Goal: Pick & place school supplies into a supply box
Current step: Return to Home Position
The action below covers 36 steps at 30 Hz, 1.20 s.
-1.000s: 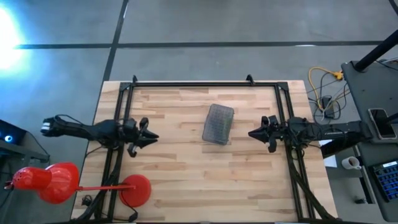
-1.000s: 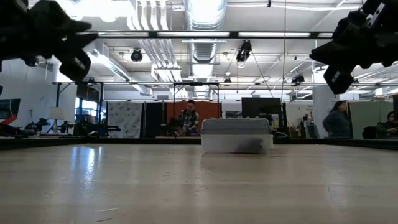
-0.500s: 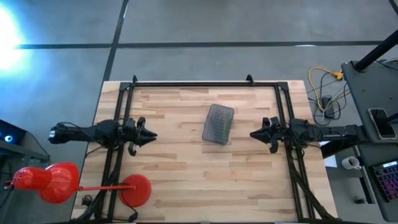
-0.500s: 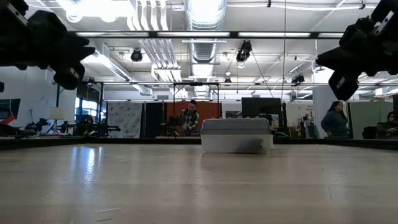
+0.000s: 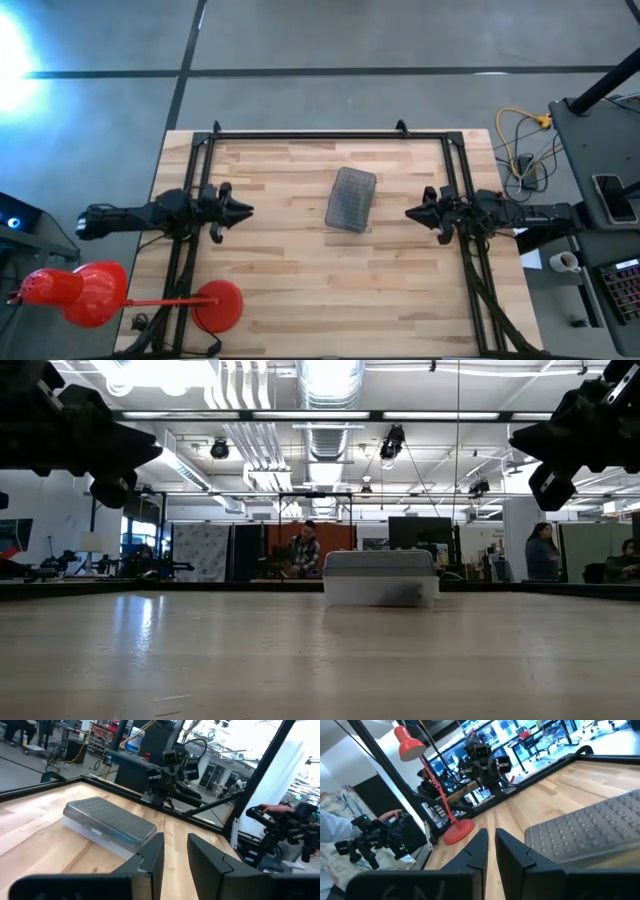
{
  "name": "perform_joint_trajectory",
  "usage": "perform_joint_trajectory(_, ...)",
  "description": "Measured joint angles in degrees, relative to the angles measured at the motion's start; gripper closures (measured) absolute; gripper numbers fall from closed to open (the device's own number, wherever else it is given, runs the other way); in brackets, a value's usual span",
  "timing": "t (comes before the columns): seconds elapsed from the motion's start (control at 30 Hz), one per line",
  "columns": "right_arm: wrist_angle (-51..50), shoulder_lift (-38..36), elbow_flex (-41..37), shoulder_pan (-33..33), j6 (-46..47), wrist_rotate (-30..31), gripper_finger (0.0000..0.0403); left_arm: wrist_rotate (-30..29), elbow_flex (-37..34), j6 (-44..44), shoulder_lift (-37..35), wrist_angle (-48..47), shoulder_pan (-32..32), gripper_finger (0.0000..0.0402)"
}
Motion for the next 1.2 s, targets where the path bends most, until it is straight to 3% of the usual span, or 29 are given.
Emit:
perform_joint_trajectory(0.23,0.0,0.0,0.0,0.0,0.0,0.0,0.0374,0.0,0.0,0.0,0.8,-0.1,0.8,0.0332)
perform_joint_trajectory(1.2,0.0,1.2,0.0,0.0,0.0,0.0,0.0374,0.0,0.0,0.0,22.3,-0.2,0.8,0.0332)
